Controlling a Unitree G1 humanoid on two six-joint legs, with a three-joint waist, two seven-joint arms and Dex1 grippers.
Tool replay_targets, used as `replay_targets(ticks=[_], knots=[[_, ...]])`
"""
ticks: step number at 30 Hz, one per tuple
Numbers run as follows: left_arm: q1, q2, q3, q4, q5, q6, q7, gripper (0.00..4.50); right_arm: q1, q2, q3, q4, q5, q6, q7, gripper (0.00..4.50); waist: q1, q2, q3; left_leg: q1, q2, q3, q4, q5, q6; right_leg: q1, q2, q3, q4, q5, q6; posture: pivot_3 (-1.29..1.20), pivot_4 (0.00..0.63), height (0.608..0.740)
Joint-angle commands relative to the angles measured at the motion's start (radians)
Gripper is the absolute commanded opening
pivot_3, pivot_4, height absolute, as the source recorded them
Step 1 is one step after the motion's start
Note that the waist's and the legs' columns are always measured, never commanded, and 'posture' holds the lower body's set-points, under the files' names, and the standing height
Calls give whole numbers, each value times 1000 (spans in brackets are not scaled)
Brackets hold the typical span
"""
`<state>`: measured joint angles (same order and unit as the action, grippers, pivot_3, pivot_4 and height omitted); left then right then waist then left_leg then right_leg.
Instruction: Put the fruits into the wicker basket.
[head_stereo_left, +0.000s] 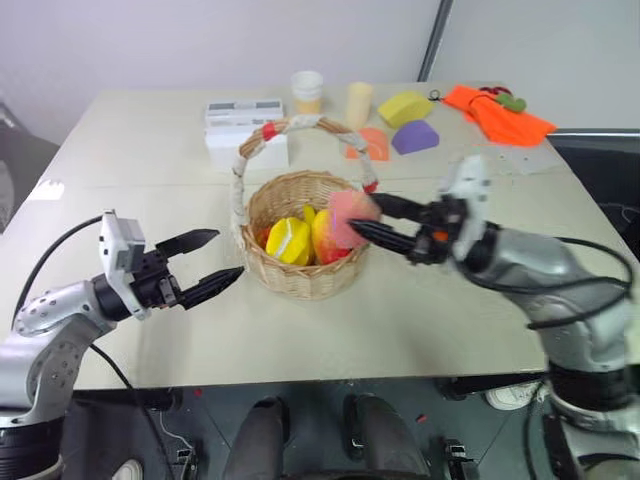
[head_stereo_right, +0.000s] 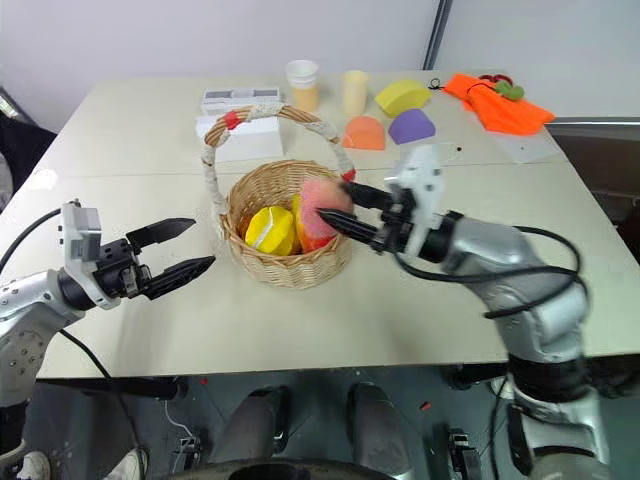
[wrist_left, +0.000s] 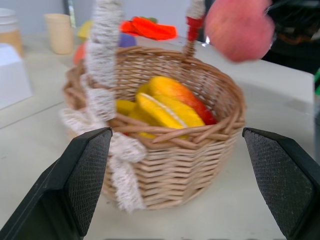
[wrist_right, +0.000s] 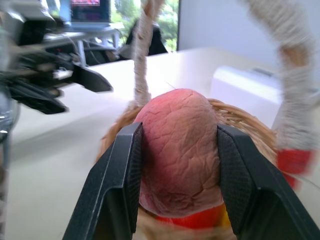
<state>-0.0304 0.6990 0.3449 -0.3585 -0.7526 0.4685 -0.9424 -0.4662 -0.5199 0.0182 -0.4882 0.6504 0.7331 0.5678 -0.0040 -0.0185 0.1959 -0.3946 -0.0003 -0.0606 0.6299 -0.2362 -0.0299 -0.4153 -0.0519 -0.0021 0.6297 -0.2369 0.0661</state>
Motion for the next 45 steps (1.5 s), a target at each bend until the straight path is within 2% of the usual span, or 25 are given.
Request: replay_targets(ticks=[1,6,7,12,15,19,25,29,34,42,45], knots=[[7,-10,20,-25,1,-27,17,4500,-31,66,74,36,-81,-9,-79,1819,-2,0,0,-1,0,1,0,0,0,-1,0,1,0,0,0,0,150,740],[19,-23,25,-51,-9,-32,42,4500,-29,72,82,22,-130,-61,-63,4126,-7,0,0,-5,-1,2,1,0,0,-5,-3,1,1,0,1,0,150,740],[20,-26,27,-56,-14,-32,47,4500,-17,61,64,5,-122,-71,-47,4431,-7,0,0,-5,-1,2,1,0,0,-5,-3,1,1,0,1,0,150,740],[21,-39,23,-65,-23,-32,60,4500,88,-23,-82,-48,10,-51,61,4431,-6,0,0,-5,-2,2,1,0,0,-5,-3,1,0,0,1,0,150,740],[18,-50,9,-66,-25,-33,65,4500,142,-48,-126,-32,10,-54,60,4431,-8,0,0,-4,-2,2,1,0,0,-5,-3,1,1,0,1,0,150,740],[2,-63,-13,-58,-20,-33,68,4500,115,-8,-112,49,-73,-102,-15,4431,-12,0,0,-2,-1,3,1,0,0,-4,1,1,1,1,-1,0,150,740],[-29,-81,-45,-51,-11,-37,75,4500,-38,133,-42,277,-197,-197,-98,4431,-11,0,0,0,3,3,0,0,0,-4,7,2,2,3,-4,0,150,740],[-24,-90,-50,-69,-19,-36,85,4500,-67,169,-56,323,-204,-219,-105,2645,-7,0,0,-1,5,3,-1,0,0,-5,8,2,2,3,-3,0,150,740],[4,-101,-48,-93,-23,-36,96,4500,-67,150,-124,277,-162,-222,-93,19,-9,0,0,-2,5,3,0,0,0,-5,7,2,2,3,-3,0,150,740],[-8,-107,-63,-81,-16,-42,95,4500,-76,21,-356,390,-231,-321,-210,19,-6,0,0,-2,5,3,0,0,0,-5,7,2,1,3,-3,0,150,740],[-30,-114,-81,-65,-7,-45,93,4500,-61,-69,-405,513,-344,-393,-287,19,-7,0,0,-2,4,4,0,0,0,-5,7,2,1,3,-3,0,150,740]])
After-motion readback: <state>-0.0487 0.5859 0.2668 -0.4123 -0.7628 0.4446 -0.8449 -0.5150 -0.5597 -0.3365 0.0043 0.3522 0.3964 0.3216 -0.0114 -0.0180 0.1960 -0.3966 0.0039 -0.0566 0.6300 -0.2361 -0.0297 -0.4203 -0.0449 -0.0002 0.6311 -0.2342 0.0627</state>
